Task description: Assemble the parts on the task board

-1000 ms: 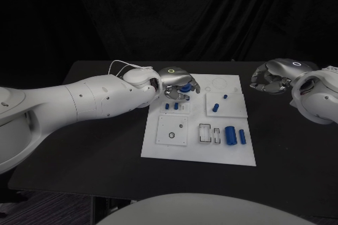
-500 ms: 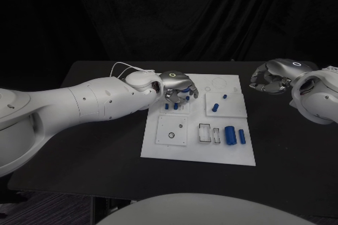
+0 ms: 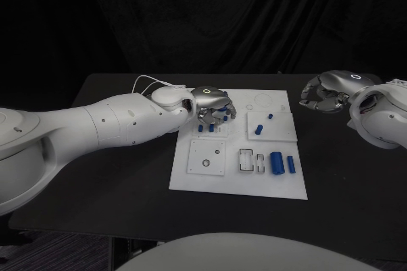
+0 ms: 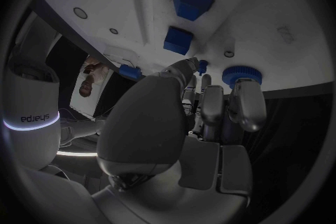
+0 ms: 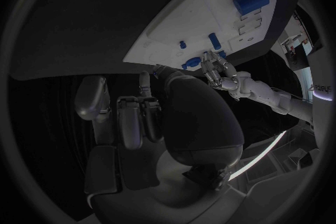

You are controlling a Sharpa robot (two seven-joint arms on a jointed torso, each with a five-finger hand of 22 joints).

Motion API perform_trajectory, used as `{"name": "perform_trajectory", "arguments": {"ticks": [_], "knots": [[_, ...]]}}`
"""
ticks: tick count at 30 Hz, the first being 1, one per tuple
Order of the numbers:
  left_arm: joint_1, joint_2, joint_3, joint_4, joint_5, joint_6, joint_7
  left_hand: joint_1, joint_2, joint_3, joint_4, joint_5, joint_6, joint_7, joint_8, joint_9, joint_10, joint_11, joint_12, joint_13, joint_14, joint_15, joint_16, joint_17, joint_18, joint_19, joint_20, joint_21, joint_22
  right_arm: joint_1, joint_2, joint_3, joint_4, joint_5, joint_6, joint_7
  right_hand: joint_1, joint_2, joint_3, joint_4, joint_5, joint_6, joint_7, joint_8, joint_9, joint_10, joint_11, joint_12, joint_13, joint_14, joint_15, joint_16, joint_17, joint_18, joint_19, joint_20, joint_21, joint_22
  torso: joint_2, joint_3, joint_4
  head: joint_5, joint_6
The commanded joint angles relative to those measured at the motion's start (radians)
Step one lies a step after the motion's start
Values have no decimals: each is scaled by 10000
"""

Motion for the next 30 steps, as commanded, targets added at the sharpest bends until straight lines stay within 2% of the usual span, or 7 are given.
{"name": "perform_trajectory", "arguments": {"ticks": [1, 5, 14, 23, 30], "knots": [[-30, 57, 9, -52, -81, 10, 53, 7, 87, 57, -23, 73, 102, 19, 63, -16, -81, -5, 40, 4, -82, -3, 9, -34, -128, -1, 5, -67, 1592, -23, 11, 8, -10, -6, -25, -26, 73, 50, -4, -51, 53, 83, 2, -23, -10, 249, -21, -40, 2165, 750, -73, -66, 2212, 134, -18, -7, -53, 1388, 2, -9, -3, 10, -1], [-46, 91, 9, -109, -81, 69, 54, -7, 120, 147, -64, 142, 281, -22, 132, -7, -75, -10, 60, 0, -88, -5, 19, -34, -129, 3, 2, -58, 1597, -23, 24, 8, -15, -6, -27, -31, 73, 50, -4, -51, 53, 83, 2, -23, -10, 249, -21, -40, 2165, 750, -73, -66, 2212, 134, -18, -7, -53, 1388, 0, -9, -4, 3, -1], [-107, 224, 9, -330, -81, 99, 65, -75, 183, 294, -178, 218, 761, 65, 346, 127, 185, -62, 210, 13, -37, -42, 80, 16, -145, 63, -28, 26, 1625, -24, 38, 8, -25, -6, -18, -30, 76, 60, 3, -55, 54, 86, 3, -23, -12, 229, -21, -53, 2152, 743, -74, -74, 2201, 135, -19, -8, -61, 1387, -1, 2, -5, -6, -1], [-164, 346, 10, -555, -81, 42, 37, -115, 239, 369, -232, 291, 882, 109, 399, 199, 391, -97, 298, 19, 13, -69, 115, 54, -160, 119, -55, 101, 1646, -25, 65, 8, -45, -6, 20, -40, 89, 84, 22, -69, 57, 93, 5, -22, -16, 228, -21, -58, 2148, 738, -75, -80, 2194, 139, -25, -10, -80, 1383, 8, 9, -31, 0, -1], [-178, 379, 10, -638, -81, 17, 23, -209, 287, 380, -306, 233, 914, 143, 406, 289, 719, -141, 520, 115, 242, -102, 284, 337, -215, 302, -90, 340, 1719, -31, 87, 8, -71, -6, 60, -47, 89, 84, 22, -69, 57, 93, 5, -22, -16, 228, -21, -58, 2148, 738, -75, -80, 2194, 139, -25, -10, -80, 1383, 4, 3, -11, -25, -1]]}}
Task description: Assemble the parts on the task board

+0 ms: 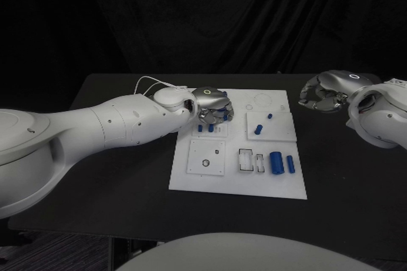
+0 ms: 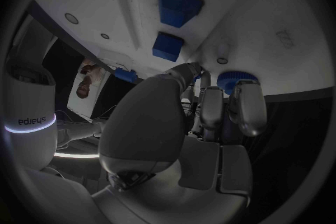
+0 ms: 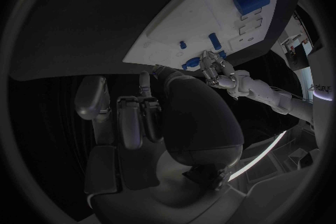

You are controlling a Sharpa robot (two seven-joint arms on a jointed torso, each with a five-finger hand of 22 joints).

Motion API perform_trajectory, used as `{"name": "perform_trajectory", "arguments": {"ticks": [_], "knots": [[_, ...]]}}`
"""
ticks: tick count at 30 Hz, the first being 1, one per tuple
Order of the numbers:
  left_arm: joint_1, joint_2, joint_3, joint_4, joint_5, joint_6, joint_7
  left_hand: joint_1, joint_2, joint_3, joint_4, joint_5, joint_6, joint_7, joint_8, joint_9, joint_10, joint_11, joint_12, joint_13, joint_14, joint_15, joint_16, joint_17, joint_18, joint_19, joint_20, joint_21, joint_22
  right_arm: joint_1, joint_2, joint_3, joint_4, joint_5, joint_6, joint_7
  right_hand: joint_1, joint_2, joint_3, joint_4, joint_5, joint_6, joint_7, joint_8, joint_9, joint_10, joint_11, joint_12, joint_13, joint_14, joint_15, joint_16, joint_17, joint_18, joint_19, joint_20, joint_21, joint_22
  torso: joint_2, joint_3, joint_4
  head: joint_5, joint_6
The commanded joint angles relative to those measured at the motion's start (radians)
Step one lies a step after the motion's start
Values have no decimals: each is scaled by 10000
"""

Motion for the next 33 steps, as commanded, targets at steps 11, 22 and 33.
{"name": "perform_trajectory", "arguments": {"ticks": [11, 22, 33], "knots": [[-54, 58, -1, -86, -39, -94, 118, -78, 183, 29, -117, -69, 82, 67, 67, 136, 433, -118, 329, 162, 194, -83, 122, 152, -261, 235, -71, 284, 1779, -46, 23, 8, -23, -22, 80, -52, 55, 60, 5, -48, 57, 97, 8, -22, -19, 219, -19, -65, 2143, 728, -75, -52, 2180, 142, -30, -10, -54, 1383, -8, 2, 27, -27, -2], [-58, -195, -1, 102, -39, -587, 286, -88, 230, 35, -278, -34, 201, 236, 179, 321, 872, -381, 481, 229, 327, -284, 163, 216, -310, 404, -193, 506, 1846, -48, -47, 8, 20, -22, 81, -63, 56, 63, 8, -52, 56, 99, 9, -22, -20, 213, -18, -70, 2138, 722, -75, -59, 2171, 145, -38, -10, -70, 1379, -14, -11, 41, 22, -2], [72, -1058, 8, 1081, -39, -1550, 253, -155, 151, 93, -310, 5, 218, 214, 167, 376, 1005, -407, 258, 74, 471, -346, 219, 339, -311, 421, -268, 516, 1844, -49, -168, 7, 49, -22, 89, -83, 56, 63, 8, -52, 56, 99, 9, -22, -20, 213, -18, -70, 2138, 722, -75, -59, 2171, 145, -38, -10, -70, 1379, -16, -7, 47, -8, -2]]}}
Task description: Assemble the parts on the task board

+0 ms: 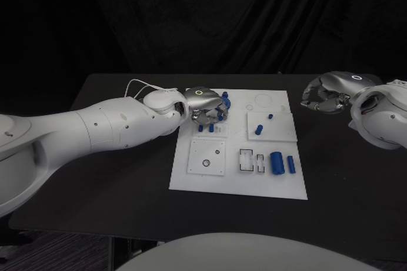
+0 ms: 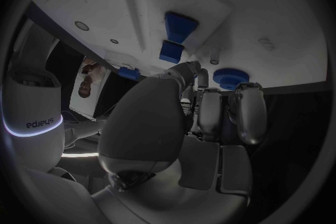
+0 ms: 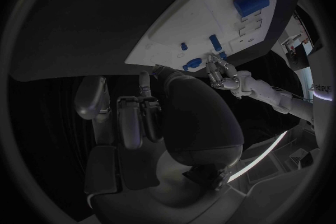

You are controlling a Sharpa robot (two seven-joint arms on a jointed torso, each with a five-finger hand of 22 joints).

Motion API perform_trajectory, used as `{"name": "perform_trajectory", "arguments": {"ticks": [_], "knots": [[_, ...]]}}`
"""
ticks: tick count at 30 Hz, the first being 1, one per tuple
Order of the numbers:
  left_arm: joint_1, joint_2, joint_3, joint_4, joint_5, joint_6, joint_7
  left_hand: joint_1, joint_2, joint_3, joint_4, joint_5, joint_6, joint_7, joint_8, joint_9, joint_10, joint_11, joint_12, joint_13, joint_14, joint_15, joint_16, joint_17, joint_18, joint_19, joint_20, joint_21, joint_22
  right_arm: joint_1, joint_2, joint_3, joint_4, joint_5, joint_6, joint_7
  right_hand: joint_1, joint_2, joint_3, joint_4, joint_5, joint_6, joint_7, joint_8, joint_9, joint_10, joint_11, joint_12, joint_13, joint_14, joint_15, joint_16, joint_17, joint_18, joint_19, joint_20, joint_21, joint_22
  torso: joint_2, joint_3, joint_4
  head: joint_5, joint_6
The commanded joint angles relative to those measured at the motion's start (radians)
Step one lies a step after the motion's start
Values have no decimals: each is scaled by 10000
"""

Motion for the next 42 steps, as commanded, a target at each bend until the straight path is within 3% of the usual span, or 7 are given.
{"name": "perform_trajectory", "arguments": {"ticks": [1, 8, 15, 26, 30, 42], "knots": [[140, -264, 20, 354, -31, -793, 99, -89, -25, 45, -48, 42, 7, 5, -15, 12, 139, 19, -165, -114, 104, -31, 69, 70, -152, 67, -63, 26, 1842, -23, -29, 7, 23, -25, 38, -81, 57, 63, 8, -54, 56, 64, -25, -22, -11, 209, -18, -31, 2136, 720, -75, -62, 2168, 146, -39, -11, -37, 1380, 0, 0, 5, 2, -2], [462, -883, 30, 1034, -31, -995, -63, -133, -81, 134, -52, -28, 8, -20, -87, 17, 322, -4, -378, -273, 133, -52, 59, 50, -153, 69, -95, 17, 1839, -24, -44, 7, 6, -25, 65, -88, 58, 62, 10, -59, 55, 65, -24, -23, -12, 192, -17, -42, 2125, 713, -75, -70, 2158, 149, -46, -11, -51, 1376, -10, -9, 16, 35, -2], [552, -1216, 15, 1322, -31, -793, -217, -140, -99, 159, -60, -59, 32, -20, -103, 25, 440, -19, -406, -298, 124, -61, 42, 16, -148, 57, -105, -5, 1832, -44, -25, 7, -4, -25, 84, -78, 58, 62, 10, -61, 54, 67, -25, -22, -13, 186, -17, -46, 2121, 703, -74, -80, 2145, 151, -54, -11, -66, 1372, -1, 0, 3, 63, -2], [551, -1401, 0, 1339, -31, -380, -408, -151, -108, 165, -58, -84, 58, -1, -101, 31, 453, -12, -430, -308, 115, -64, 31, -5, -142, 40, -109, -30, 1824, -67, -42, 7, -7, -25, 92, -82, 58, 62, 10, -61, 54, 67, -25, -22, -13, 186, -17, -46, 2121, 703, -74, -80, 2145, 151, -54, -11, -66, 1372, 0, -13, 10, 60, -2], [519, -1338, -1, 1199, -31, -267, -424, -147, -120, 177, -69, -93, 45, 4, -120, 28, 481, -3, -442, -314, 110, -62, 24, -14, -144, 43, -112, -26, 1825, -78, -36, 7, -9, -25, 87, -77, 58, 62, 10, -61, 54, 67, -25, -22, -13, 186, -17, -46, 2121, 703, -74, -80, 2145, 151, -54, -11, -66, 1372, 8, -13, -18, 91, -2], [345, -1167, -1, 915, -32, -70, -481, -145, -131, 189, -81, -90, 49, 19, -134, 28, 537, 10, -440, -312, 110, -59, 22, -16, -147, 50, -114, -17, 1829, -89, -68, 7, 8, -25, 66, -77, 58, 62, 10, -61, 54, 67, -25, -22, -13, 186, -17, -46, 2121, 703, -74, -80, 2145, 151, -54, -11, -66, 1372, -2, 1, -25, 54, -2]]}}
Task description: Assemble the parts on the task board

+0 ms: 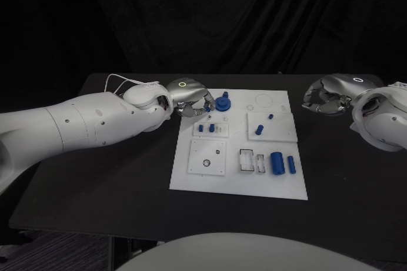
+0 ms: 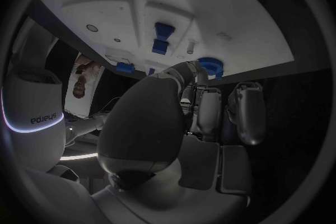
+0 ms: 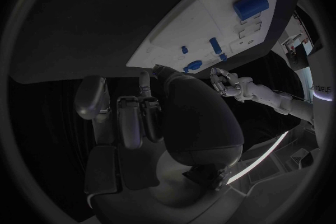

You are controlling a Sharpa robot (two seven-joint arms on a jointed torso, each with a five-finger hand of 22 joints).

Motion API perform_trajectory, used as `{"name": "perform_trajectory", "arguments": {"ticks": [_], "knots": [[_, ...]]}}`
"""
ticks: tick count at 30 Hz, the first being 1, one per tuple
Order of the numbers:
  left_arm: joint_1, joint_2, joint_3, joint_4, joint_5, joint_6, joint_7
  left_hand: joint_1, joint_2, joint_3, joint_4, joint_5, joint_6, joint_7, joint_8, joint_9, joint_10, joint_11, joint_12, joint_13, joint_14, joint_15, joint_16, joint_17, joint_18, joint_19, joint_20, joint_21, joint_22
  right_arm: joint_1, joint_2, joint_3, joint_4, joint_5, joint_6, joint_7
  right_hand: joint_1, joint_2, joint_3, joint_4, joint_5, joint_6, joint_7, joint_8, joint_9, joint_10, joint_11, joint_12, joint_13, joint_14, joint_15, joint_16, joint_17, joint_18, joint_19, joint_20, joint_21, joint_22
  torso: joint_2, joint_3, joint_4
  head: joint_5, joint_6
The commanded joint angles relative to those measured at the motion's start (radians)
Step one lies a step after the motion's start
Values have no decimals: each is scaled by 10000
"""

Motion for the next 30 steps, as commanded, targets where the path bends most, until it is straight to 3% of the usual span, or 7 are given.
{"name": "perform_trajectory", "arguments": {"ticks": [1, 30], "knots": [[-39, 49, 5, -17, -25, 246, -36, -41, -27, 50, -2, -54, 54, 24, -40, 8, 98, 2, -58, -7, 53, -5, -23, -7, -146, 5, -77, -29, 1817, -22, -24, 9, 14, -28, 10, -76, 59, 62, 10, -61, 54, 67, -24, -22, -14, 186, -17, -47, 2121, 703, -74, -42, 2145, 152, -54, -11, -66, 1367, -1, 8, 1, 7, -2], [-234, 276, 6, -216, -25, 751, -120, -62, -16, 58, 8, -75, 57, 38, -54, 9, 144, 20, -58, -3, 20, 4, -54, -77, -143, -9, -75, -50, 1810, -26, 14, 9, 5, -28, 37, -83, 59, 62, 14, -74, 52, 73, -24, -22, -17, 169, -16, -60, 2107, 691, -73, -55, 2129, 153, -56, -10, -81, 1365, 13, 9, 3, 16, -2]]}}
